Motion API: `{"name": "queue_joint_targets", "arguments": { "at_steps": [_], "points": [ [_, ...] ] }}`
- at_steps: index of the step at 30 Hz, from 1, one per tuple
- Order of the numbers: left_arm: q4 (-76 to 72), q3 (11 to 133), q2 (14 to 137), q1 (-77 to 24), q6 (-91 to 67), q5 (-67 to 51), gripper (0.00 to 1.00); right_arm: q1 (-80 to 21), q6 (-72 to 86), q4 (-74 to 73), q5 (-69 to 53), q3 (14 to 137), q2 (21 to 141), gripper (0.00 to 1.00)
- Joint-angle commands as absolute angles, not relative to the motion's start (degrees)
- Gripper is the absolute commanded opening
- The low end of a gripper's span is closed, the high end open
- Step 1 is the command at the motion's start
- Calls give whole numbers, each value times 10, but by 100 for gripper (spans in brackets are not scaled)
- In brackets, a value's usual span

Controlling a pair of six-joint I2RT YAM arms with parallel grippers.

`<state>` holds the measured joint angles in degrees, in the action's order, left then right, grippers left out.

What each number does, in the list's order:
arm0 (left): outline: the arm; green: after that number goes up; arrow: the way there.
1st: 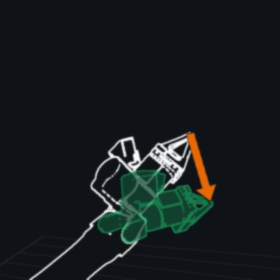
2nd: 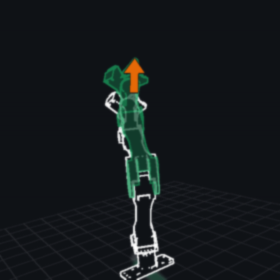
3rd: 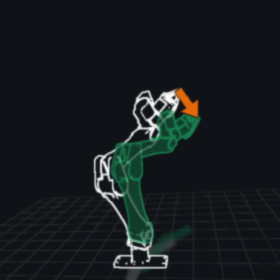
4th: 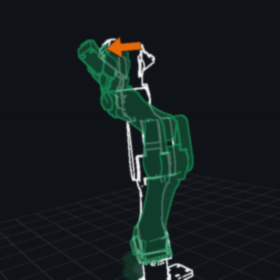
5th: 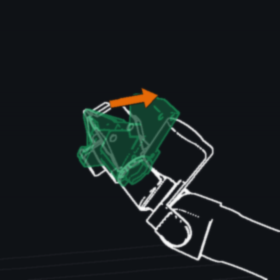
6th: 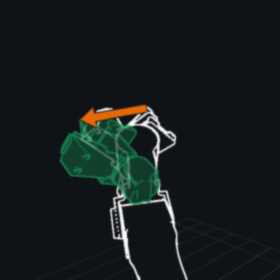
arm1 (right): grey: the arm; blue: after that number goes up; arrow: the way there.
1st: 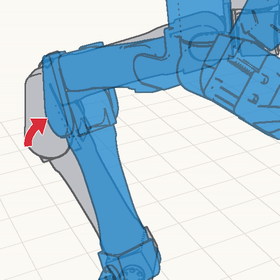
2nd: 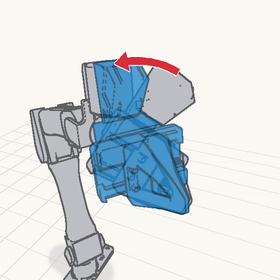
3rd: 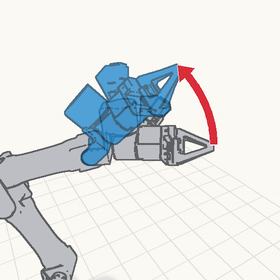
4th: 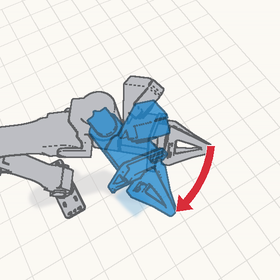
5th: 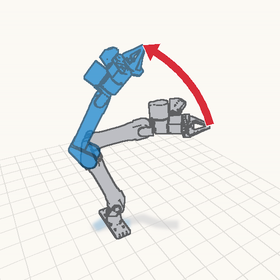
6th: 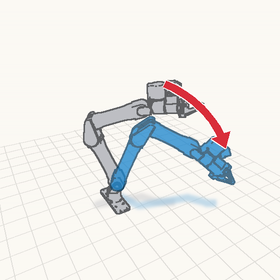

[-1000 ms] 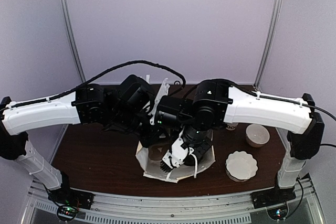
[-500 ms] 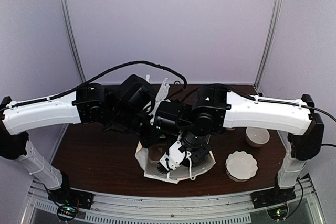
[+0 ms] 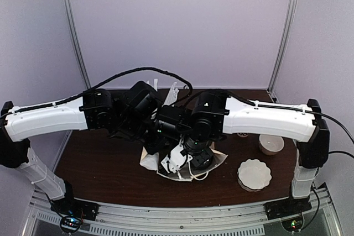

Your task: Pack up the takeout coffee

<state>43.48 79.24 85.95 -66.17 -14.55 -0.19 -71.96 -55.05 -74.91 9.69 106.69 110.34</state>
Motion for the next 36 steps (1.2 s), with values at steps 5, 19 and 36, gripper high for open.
{"name": "queue_joint_targets", "arguments": {
  "at_steps": [5, 19, 36],
  "points": [
    [382, 798, 842, -691, -124, -30, 32, -665, -553, -763, 145, 1010, 1164, 57],
    [305, 761, 758, -691, -124, 34, 48, -652, -548, -796, 145, 1004, 1178, 38],
    [283, 779, 757, -691, -101, 3, 51, -689, -528, -860, 79, 1038, 1081, 16]
  ]
}}
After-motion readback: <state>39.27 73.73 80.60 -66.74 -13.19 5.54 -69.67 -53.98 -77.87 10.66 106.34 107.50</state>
